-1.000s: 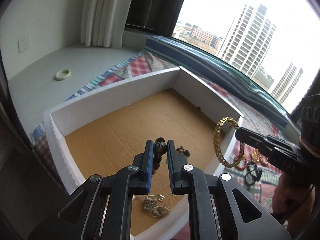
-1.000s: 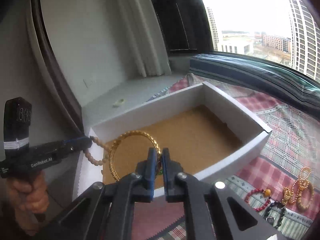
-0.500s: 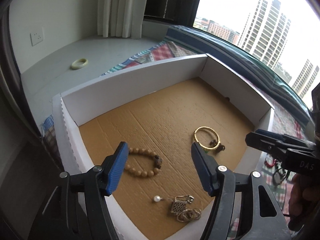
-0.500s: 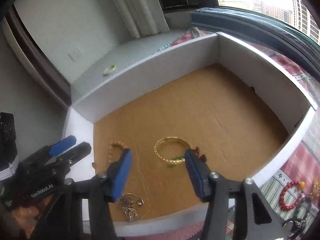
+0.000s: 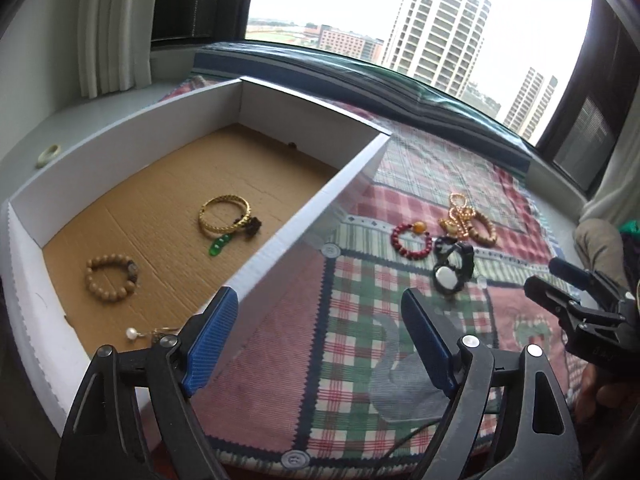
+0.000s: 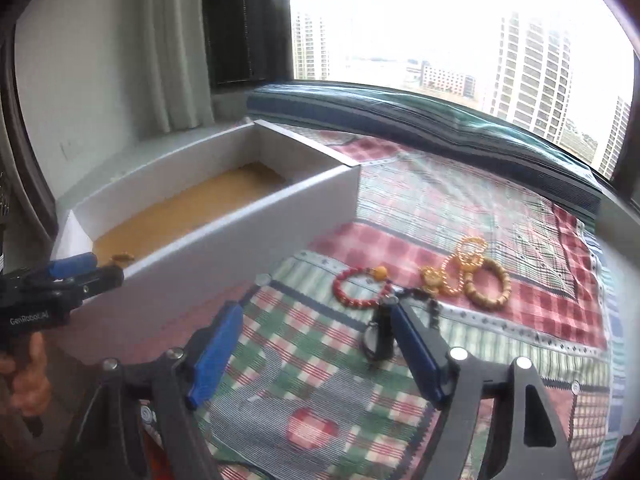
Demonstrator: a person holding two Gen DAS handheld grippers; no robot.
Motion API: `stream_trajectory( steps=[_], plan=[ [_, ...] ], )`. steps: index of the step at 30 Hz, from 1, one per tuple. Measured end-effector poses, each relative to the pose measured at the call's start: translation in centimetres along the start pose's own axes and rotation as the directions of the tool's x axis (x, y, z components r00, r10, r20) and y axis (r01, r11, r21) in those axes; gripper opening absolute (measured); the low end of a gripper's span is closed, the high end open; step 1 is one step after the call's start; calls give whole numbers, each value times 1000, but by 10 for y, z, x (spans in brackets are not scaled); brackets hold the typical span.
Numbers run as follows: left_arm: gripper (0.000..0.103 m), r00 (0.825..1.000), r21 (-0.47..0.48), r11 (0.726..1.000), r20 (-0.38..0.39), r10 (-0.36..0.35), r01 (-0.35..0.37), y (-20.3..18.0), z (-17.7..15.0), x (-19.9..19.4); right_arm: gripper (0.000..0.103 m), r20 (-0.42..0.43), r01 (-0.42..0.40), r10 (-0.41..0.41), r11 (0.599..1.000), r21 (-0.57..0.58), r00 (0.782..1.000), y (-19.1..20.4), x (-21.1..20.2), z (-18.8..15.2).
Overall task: Organize jewelry
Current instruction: 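Move both tools back over the remaining jewelry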
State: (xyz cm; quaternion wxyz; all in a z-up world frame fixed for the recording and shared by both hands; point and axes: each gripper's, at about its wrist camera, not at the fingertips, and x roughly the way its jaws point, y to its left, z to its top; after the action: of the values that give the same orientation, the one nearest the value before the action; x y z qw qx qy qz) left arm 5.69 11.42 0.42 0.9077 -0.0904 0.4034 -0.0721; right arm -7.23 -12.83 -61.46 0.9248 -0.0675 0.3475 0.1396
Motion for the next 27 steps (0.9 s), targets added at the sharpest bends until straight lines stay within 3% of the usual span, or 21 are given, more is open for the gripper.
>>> stream_trajectory(
  steps=[8, 13, 17, 22, 27],
  plan=[
    [90, 994, 87, 993, -82, -73, 80, -74, -19, 21, 82, -1, 194, -195, 976, 96, 981, -69, -48, -72],
    [97, 995, 135, 987, -64, -74, 82, -93, -25, 19, 83, -9, 258, -259, 957, 134, 966, -87, -68, -103],
    [99, 998, 134, 989, -20, -58, 60, -95, -30, 21, 86, -11, 243, -245, 954, 178, 970, -97, -78, -119],
    [99, 1000, 133, 991, -13, -14, 15, -92, -36, 28, 89, -36, 127, -121, 962, 240, 992, -97, -57, -134],
    [102, 1000, 164, 986, 10, 20, -21, -91, -41, 30, 89, 8, 100, -105, 963, 251, 994, -85, -53, -138]
  ],
)
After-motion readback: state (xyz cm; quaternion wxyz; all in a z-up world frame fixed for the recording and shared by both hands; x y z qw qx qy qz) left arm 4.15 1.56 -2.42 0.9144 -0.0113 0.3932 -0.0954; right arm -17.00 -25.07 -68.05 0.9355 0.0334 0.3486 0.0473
